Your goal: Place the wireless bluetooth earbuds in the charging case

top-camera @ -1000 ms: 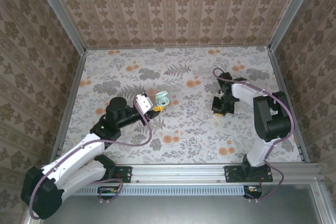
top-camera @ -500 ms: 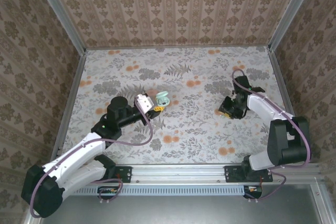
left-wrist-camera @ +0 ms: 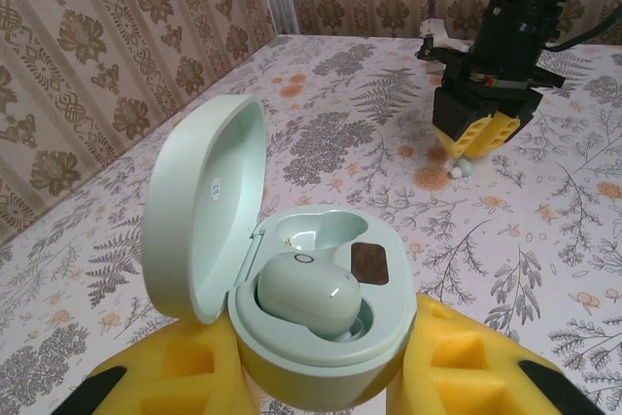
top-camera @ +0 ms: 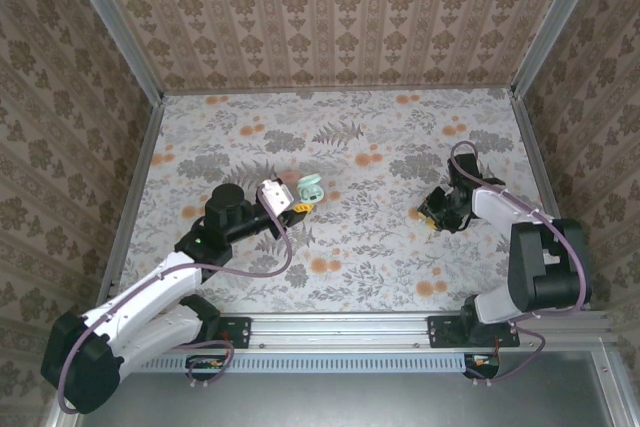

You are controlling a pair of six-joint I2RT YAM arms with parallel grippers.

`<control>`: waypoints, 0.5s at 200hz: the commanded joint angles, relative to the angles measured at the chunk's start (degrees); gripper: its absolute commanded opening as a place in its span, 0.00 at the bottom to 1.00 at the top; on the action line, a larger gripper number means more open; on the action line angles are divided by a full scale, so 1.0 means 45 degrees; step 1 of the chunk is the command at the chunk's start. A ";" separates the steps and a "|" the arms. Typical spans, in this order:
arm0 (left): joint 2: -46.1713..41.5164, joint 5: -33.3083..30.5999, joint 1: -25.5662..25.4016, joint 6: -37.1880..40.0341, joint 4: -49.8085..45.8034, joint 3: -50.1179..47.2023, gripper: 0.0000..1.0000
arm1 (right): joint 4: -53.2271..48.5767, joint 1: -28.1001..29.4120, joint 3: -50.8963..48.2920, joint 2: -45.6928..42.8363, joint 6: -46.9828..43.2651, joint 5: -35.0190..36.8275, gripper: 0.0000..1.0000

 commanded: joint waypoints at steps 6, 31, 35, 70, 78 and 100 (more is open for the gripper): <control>-0.0318 0.0084 -0.0027 -0.0102 0.0176 -0.0139 0.00 | 0.0246 -0.0064 -0.0145 0.0363 0.0375 -0.0087 0.29; -0.0431 0.0024 -0.0027 -0.0102 0.0173 -0.0232 0.00 | 0.0198 -0.0061 -0.0239 0.0291 0.0387 0.0233 0.32; -0.0425 0.0024 -0.0027 -0.0093 0.0174 -0.0237 0.00 | 0.0181 -0.0063 -0.0258 0.0293 0.0361 0.0300 0.32; -0.0406 0.0044 -0.0027 -0.0115 0.0159 -0.0218 0.00 | 0.0435 -0.0059 -0.0133 0.0738 0.0326 0.0203 0.32; -0.0421 0.0024 -0.0025 -0.0102 0.0137 -0.0218 0.00 | 0.0463 -0.0064 -0.0088 0.0847 0.0272 0.0153 0.31; -0.0501 -0.0015 -0.0018 -0.0080 0.0054 -0.0218 0.00 | 0.0333 -0.0030 0.0039 0.0918 0.0028 0.0109 0.29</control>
